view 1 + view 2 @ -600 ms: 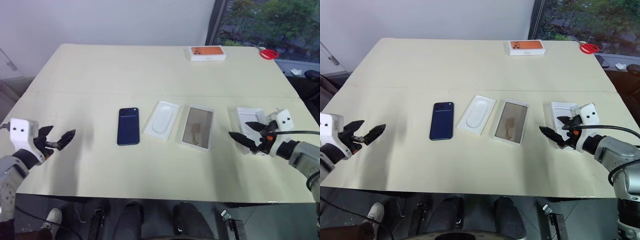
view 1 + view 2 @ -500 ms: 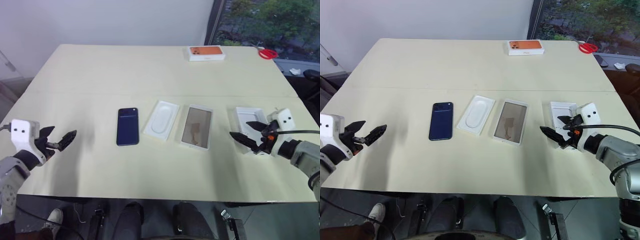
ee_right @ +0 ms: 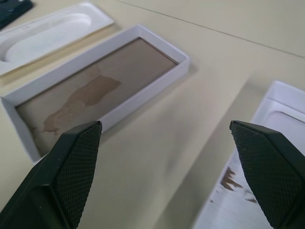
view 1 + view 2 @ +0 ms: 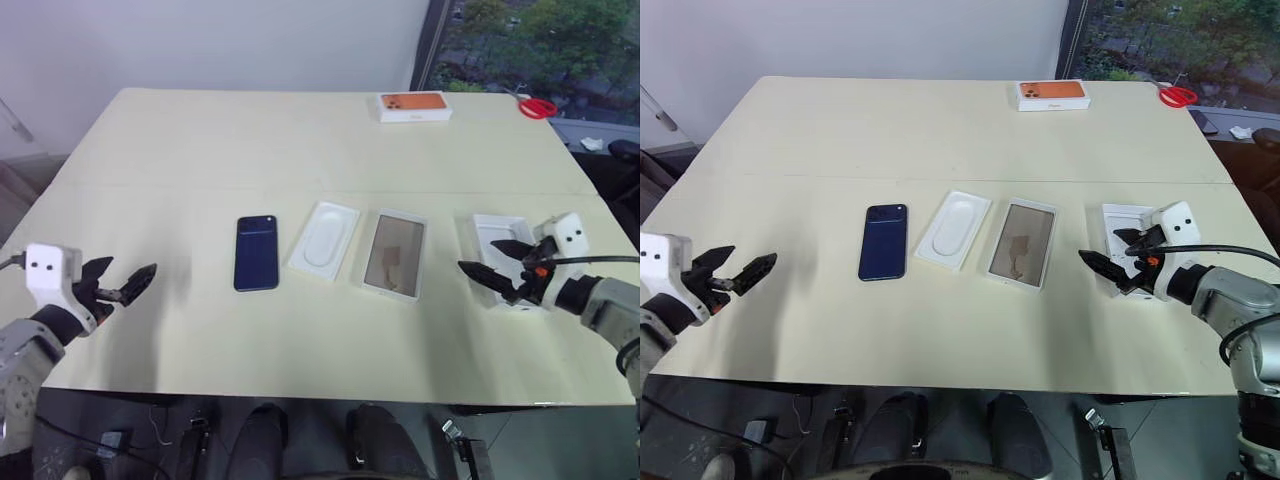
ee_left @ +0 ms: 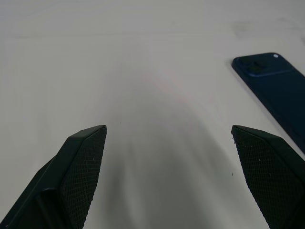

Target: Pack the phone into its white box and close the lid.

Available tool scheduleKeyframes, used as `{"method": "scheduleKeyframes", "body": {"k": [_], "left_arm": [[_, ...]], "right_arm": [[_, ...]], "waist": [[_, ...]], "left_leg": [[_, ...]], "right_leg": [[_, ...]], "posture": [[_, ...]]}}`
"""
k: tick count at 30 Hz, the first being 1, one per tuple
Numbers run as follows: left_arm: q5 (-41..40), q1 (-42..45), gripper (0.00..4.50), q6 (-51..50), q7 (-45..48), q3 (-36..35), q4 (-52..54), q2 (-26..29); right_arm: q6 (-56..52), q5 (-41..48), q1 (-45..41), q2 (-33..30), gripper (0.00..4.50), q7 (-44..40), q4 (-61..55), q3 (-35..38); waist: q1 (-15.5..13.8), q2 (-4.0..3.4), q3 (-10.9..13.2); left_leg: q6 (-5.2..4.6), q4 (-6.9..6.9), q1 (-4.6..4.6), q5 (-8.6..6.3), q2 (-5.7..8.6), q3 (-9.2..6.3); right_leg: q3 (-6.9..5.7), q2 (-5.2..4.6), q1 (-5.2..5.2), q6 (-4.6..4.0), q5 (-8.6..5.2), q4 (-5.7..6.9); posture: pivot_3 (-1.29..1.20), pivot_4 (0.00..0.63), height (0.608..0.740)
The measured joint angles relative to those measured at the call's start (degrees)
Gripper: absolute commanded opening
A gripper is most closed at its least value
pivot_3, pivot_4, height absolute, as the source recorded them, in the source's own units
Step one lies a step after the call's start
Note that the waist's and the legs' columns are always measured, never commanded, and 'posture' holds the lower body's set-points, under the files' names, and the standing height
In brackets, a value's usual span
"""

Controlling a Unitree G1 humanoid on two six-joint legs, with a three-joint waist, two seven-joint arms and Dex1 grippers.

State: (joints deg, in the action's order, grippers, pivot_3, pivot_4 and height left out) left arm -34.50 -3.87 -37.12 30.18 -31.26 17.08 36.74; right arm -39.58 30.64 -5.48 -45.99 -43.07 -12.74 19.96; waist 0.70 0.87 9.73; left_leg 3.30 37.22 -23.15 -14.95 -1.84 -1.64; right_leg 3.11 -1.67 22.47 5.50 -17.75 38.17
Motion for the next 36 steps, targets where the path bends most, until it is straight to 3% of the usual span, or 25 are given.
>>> {"method": "scheduleKeyframes", "body": {"k": [6, 17, 24, 36], "left_arm": [[-1.1, 5.2, 4.4, -3.5, -2.1, 8.1, 4.7, -2.2], [-1.6, 34.6, 4.4, -24.5, -15.3, 24.3, -4.6, -16.5], [-0.9, 45.4, 4.4, -35.5, -21.0, 25.9, -13.9, -23.9], [4.1, 52.0, 4.4, -43.0, -25.1, 25.8, -24.8, -29.2]], "right_arm": [[0.8, 0.0, -1.2, 1.2, 4.5, 0.8, -1.0, -1.1], [-0.2, 2.2, 2.8, 3.3, 4.5, 3.8, -10.4, -0.4], [-2.0, 4.4, 9.6, 4.5, 4.5, 6.8, -17.6, 3.4], [-2.5, 5.7, 10.9, 4.7, 4.5, 9.1, -19.9, 4.4]], "waist": [[0.0, 0.0, 0.0], [-0.1, 0.02, 0.0], [0.3, 0.01, 0.0], [-0.1, 0.02, 0.0]], "left_leg": [[0.0, -0.01, -0.01, 0.0, 0.0, -0.04], [-0.01, 0.15, -0.13, 0.0, 0.05, -0.2], [0.0, 0.13, -0.08, 0.0, 0.06, -0.17], [0.02, 0.14, -0.1, 0.01, 0.1, -0.17]], "right_leg": [[-0.01, 0.03, 0.02, 0.01, 0.0, 0.01], [-0.14, 0.07, 0.0, 0.04, 0.01, 0.05], [-0.08, 0.1, 0.01, 0.05, 0.0, 0.07], [-0.09, 0.07, 0.0, 0.06, -0.01, 0.06]], "posture": [[0.0, 0.15, 0.74], [0.0, 0.15, 0.74], [0.0, 0.15, 0.74], [0.0, 0.15, 0.74]]}}
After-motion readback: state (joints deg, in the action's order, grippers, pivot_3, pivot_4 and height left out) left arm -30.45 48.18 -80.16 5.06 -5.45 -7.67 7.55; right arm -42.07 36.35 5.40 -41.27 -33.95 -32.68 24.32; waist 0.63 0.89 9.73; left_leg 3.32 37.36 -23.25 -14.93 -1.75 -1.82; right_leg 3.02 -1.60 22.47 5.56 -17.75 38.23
